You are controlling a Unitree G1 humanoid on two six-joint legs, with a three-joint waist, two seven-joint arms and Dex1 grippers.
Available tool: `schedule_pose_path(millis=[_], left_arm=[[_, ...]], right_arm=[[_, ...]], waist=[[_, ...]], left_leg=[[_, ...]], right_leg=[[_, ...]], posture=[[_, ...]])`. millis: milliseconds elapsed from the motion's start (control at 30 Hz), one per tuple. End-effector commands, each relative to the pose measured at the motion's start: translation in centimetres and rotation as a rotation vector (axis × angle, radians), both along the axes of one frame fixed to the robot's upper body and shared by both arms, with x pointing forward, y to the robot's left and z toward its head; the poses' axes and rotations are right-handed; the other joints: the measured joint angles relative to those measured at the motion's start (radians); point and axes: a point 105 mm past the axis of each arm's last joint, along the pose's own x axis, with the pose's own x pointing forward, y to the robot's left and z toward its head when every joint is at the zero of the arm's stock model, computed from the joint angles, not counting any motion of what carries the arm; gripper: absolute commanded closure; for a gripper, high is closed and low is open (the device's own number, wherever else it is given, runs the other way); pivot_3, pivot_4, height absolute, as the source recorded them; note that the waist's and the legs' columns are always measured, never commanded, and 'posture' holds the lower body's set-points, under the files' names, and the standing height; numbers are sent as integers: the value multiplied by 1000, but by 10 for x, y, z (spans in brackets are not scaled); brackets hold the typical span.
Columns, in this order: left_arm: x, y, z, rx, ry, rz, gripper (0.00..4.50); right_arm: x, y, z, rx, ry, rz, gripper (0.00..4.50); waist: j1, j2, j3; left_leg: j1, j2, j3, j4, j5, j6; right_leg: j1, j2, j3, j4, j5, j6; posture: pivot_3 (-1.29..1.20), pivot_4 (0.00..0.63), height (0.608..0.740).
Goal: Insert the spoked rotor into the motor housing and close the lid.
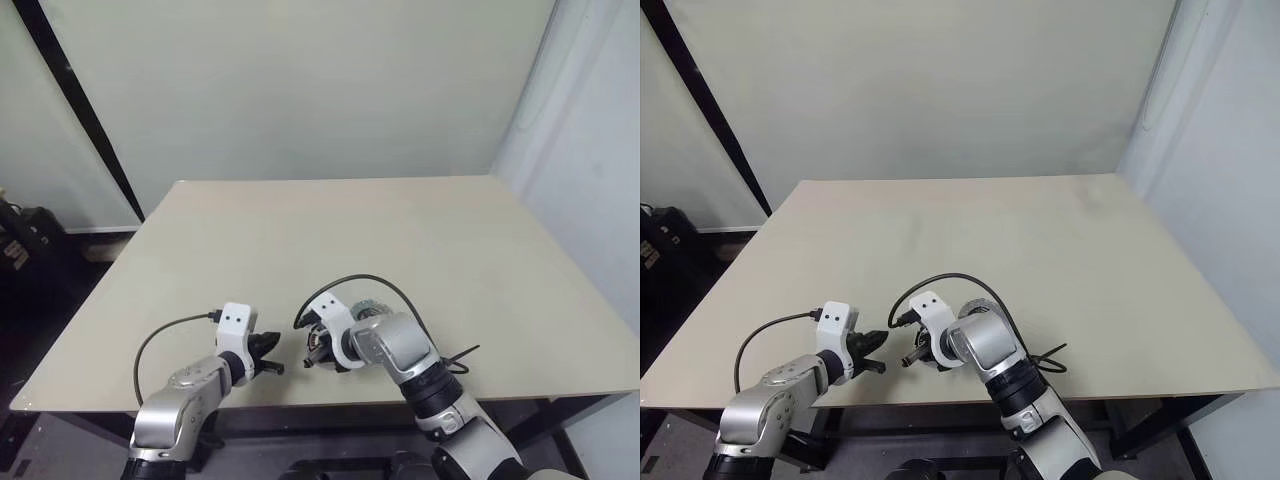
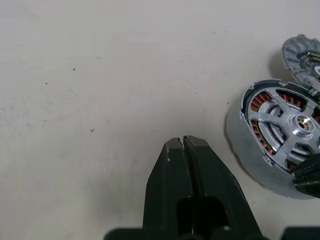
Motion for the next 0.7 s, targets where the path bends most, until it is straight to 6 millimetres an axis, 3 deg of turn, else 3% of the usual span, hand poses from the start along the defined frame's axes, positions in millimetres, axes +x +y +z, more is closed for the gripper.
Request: schedule_pose_path(millis=[33,567,700], left_arm=[[5,7,11,13,-55,25,4500],[5,8,12,18,-63,32,4500],[5,7,12,16,-63,27,4500]], right_arm=[[-3,25,17,98,9,-5,4482],[-2,43,30,242,-50,64,4482],[-6,43,34,245,-81,138,3558]], waist=[[0,0,0],[-6,0,0],[-6,0,0]], left_leg=[[0,0,0,0,0,0],[0,2,1,-1,0,0],[-1,3,0,-2,0,0]], right_leg=[[0,0,0,0,0,0],[-1,1,0,0,0,0],[-2,3,0,0,0,0]], posture=[[0,0,740],[0,0,740],[0,0,740]])
